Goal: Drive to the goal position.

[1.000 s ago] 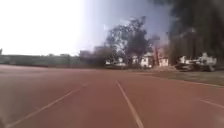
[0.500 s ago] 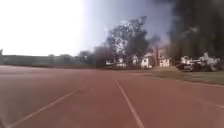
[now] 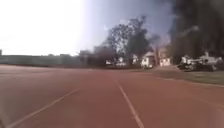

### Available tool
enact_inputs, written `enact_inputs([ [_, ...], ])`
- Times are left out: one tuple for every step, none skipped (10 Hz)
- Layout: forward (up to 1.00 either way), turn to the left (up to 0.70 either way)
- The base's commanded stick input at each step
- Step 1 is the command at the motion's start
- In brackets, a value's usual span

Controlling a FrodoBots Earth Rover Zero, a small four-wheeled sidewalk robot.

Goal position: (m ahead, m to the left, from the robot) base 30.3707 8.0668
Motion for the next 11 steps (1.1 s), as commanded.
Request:
enact_inputs([
  [0.7, 0.0],
  [0.7, 0.0],
  [0.7, 0.0],
  [0.7, 0.0],
  [0.7, 0.0],
  [0.7, 0.0],
  [0.7, 0.0],
  [0.7, 0.0],
  [0.7, 0.0],
  [0.7, 0.0],
  [0.7, 0.0],
])
